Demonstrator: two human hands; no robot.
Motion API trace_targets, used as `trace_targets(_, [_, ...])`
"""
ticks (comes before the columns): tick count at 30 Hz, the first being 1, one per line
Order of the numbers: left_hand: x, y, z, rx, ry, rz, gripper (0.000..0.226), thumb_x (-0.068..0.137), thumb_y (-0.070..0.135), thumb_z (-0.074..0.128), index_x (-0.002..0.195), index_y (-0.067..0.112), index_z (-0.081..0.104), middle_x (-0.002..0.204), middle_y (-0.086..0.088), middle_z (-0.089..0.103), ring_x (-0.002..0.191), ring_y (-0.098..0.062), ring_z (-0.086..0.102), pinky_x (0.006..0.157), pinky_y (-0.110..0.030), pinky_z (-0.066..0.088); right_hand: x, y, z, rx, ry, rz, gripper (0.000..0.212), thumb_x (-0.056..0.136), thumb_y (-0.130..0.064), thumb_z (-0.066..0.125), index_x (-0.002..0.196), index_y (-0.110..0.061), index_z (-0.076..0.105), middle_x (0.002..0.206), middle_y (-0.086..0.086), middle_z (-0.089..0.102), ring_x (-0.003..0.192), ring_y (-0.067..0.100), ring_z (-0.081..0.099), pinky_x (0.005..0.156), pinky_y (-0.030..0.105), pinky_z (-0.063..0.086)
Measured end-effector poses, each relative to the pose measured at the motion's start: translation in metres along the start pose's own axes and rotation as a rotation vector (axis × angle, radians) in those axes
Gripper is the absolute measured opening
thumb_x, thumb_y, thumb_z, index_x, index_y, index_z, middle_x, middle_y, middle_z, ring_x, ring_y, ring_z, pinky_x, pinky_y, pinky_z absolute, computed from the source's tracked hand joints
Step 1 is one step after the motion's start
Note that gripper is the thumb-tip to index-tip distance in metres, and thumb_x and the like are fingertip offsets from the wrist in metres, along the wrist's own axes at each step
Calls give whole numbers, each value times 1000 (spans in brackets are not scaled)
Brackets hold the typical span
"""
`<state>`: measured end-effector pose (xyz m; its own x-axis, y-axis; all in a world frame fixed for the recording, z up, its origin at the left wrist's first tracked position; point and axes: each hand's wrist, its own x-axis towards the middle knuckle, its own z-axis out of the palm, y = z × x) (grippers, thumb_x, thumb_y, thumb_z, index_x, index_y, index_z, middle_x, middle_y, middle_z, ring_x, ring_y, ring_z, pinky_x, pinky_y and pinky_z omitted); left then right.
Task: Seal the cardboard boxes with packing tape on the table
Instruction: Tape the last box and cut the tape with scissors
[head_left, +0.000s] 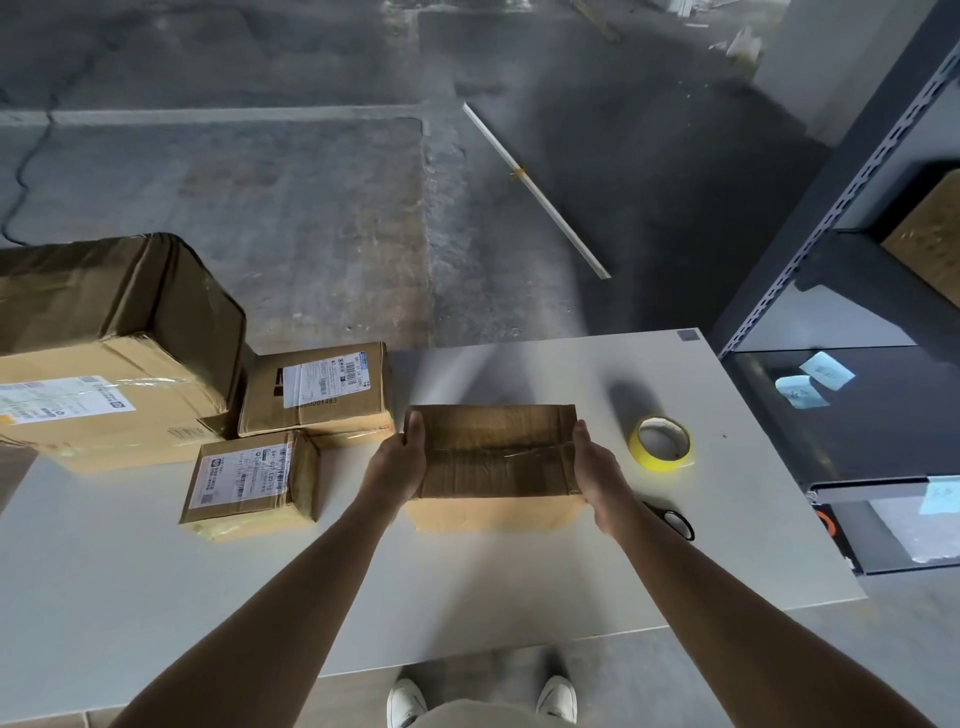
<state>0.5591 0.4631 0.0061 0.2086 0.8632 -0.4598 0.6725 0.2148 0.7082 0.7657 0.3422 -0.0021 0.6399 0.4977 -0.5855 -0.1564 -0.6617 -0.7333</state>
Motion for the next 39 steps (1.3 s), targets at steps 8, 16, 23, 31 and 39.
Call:
trace_targets(8, [-13,7,-16,-277,57,108,63,99,61,33,116,9,63,95,-19,62,88,-34,59,72,-33,39,0,0,-10,179,-4,-144,89,65,-99,28,100,-26,64,92,-6,66,85,14,61,78,36,51])
trace_targets(16, [-14,-7,-12,-385,-14,71,33,99,46,50,105,14,53,99,-14,64,92,-29,63,73,-36,48,-12,7,-17,334,-24,-202,14,97,-27,55,102,-14,55,94,7,62,78,18,56,65,30,43])
trace_targets(23, [-19,-17,-3,-334,-33,-34,26,97,37,56,104,13,52,99,-12,68,89,-21,63,67,-29,46,-16,20,-16,252,-86,-193,31,79,-25,54,105,-20,70,92,3,75,79,18,68,59,26,49])
trace_targets(31, [-26,-27,7,-182,-27,-35,38,93,36,66,116,16,43,96,-3,65,78,-13,67,52,-20,54,-27,22,-8,44,-29,-153,37,92,-5,46,126,-18,52,99,-4,61,86,12,59,71,31,54])
trace_targets(39, [-19,-26,15,34,-53,15,78,78,58,73,131,17,34,119,-9,53,105,-27,61,78,-37,61,-27,14,12,-434,19,-319,92,83,-65,63,150,-20,19,144,13,34,127,35,48,96,43,50])
